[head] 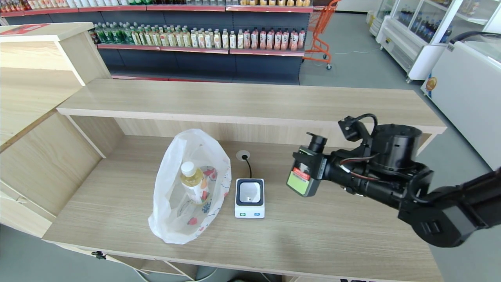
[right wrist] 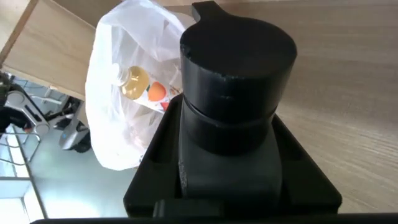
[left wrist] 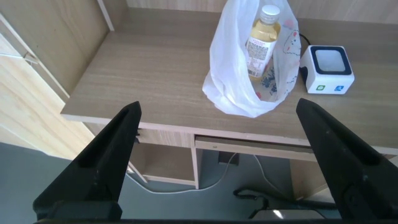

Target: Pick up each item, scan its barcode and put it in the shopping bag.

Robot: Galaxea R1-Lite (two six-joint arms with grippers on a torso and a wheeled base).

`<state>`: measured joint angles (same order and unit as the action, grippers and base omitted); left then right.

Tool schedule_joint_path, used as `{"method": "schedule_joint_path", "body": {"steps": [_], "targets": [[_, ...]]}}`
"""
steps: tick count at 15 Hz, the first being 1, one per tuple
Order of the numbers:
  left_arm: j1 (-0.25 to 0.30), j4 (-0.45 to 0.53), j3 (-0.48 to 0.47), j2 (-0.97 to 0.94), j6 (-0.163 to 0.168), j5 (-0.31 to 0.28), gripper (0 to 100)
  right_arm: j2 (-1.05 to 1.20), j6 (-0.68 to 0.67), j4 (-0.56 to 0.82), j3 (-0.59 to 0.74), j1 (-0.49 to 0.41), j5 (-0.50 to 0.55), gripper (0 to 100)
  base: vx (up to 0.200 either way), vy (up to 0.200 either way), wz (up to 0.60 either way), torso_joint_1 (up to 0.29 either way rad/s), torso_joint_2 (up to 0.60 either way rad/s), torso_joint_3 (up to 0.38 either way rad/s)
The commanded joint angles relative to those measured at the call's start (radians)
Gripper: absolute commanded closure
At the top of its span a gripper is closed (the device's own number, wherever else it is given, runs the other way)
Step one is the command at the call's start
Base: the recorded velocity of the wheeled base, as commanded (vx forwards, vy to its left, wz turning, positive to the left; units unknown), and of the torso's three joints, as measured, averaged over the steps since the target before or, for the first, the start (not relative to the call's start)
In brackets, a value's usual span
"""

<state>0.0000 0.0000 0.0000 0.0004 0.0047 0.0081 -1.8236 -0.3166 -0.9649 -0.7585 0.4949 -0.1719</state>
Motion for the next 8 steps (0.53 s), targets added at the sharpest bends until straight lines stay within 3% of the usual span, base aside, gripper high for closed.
{"method": "schedule_joint_path", "body": {"steps": [1, 8], "targets": [[0.000, 0.000, 0.000, 0.001, 0.000, 0.001, 0, 0.208, 0.110, -0.015, 0.134, -0.004, -0.034, 100, 0.000, 0.000, 0.00, 0.000, 0.00, 0.000], [0.000, 0.000, 0.000, 0.001, 0.000, 0.000, 0, 0.333, 0.113, -0.017, 0.281, -0.004, -0.046, 100, 0.000, 0.000, 0.00, 0.000, 0.00, 0.000]]}}
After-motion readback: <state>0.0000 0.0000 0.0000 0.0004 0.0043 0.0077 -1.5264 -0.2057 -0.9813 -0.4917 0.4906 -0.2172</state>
